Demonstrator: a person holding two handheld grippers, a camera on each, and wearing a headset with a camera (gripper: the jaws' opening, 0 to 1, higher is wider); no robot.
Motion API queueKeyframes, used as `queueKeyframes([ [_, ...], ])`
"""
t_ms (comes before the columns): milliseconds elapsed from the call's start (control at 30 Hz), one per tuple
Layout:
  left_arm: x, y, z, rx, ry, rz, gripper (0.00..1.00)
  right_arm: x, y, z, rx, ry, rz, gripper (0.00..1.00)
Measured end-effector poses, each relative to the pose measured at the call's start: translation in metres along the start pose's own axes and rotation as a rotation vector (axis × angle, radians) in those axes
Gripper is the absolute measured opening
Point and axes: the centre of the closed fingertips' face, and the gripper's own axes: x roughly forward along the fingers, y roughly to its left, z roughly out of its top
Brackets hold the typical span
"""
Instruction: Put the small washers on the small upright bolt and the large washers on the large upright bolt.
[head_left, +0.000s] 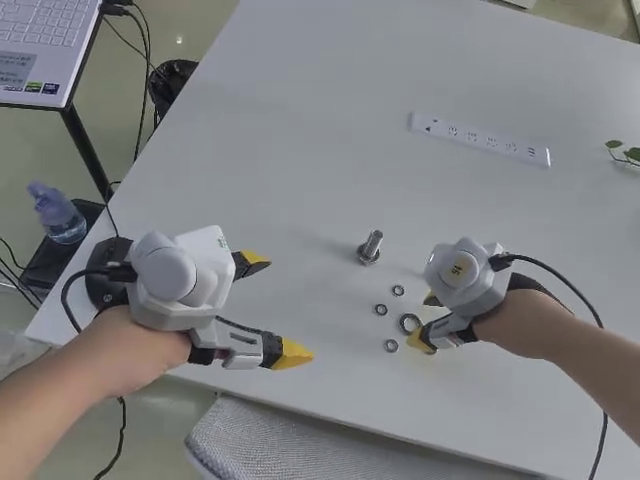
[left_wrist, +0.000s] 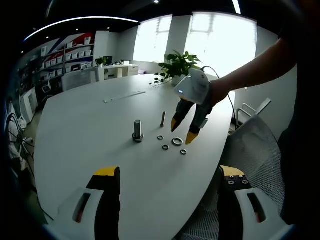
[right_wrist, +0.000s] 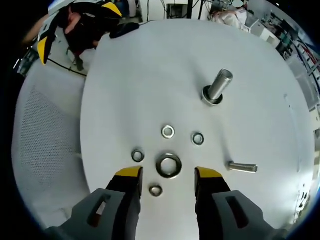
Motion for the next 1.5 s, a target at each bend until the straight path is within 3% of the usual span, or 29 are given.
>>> queueKeyframes([
  [433,-0.004,0.01,-0.005,-0.004,0.008,0.019,0.8,0.01,0.0,0.001,-0.01,0.011,-0.016,0.42],
  [767,0.0,0.01,-0.004,-0.007,0.006,0.009,0.79,0.012,-0.004,-0.001,-0.007,0.031,-0.019,0.4],
  [1100,-0.002,0.006,-0.004,-0.008,0.009,0.009,0.78,0.012,0.006,-0.001,0.03,0.015,-0.019,0.29],
  [1233,-0.003,0.006,-0.004,-0.007,0.005,0.01,0.77,0.013,0.011,0.0,0.009,0.009,-0.021,0.25],
  [1333,-0.004,0.005,-0.004,-0.005,0.005,0.01,0.77,0.013,0.009,0.001,0.014,0.02,-0.019,0.25],
  [1500,-0.005,0.006,-0.005,-0.009,0.005,0.009,0.76,0.014,0.008,0.0,-0.028,0.088,-0.001,0.25],
])
